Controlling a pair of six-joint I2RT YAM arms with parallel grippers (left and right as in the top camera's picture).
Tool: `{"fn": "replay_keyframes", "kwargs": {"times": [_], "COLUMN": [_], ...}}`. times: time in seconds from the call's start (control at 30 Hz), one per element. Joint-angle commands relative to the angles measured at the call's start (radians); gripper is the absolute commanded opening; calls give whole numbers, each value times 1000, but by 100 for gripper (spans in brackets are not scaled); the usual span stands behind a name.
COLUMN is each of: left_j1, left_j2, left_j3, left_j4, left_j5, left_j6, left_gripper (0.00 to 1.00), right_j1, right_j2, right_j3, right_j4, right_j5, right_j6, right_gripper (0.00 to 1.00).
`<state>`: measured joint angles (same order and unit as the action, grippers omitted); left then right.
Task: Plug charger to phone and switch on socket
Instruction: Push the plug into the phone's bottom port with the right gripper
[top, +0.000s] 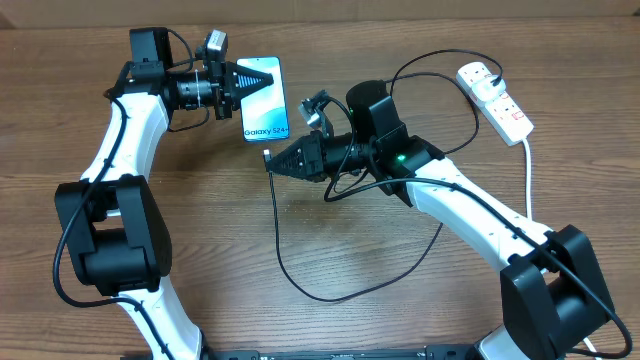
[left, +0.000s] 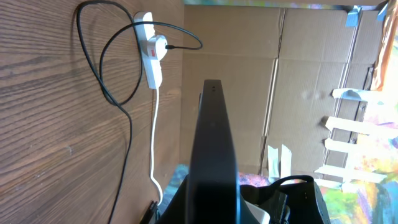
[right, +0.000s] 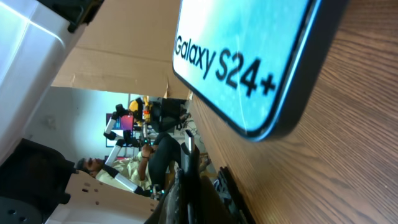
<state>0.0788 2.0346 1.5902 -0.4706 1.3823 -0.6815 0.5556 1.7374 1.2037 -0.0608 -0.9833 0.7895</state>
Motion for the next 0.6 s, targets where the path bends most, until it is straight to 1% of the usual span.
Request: {"fn": "replay_keyframes", "kwargs": {"times": [0.0,0.17,0.57], "left_j1": [3,3,-1], "left_j2": [-34,-34,-34], "left_j3": [4,4,4], "left_j4": [4,5,5], "left_j5": [60,86,93], "left_j6": [-2,2,2], "left_gripper": [4,4,4], "right_j1": [-18,-28,-27], "right_j2": [7,7,8], "right_j3": [-5,-5,-5], "right_j4": [19,20,24], "right_j5": [-3,-2,18], "right_j6": [19,19,22], "right_gripper": [4,4,4]}}
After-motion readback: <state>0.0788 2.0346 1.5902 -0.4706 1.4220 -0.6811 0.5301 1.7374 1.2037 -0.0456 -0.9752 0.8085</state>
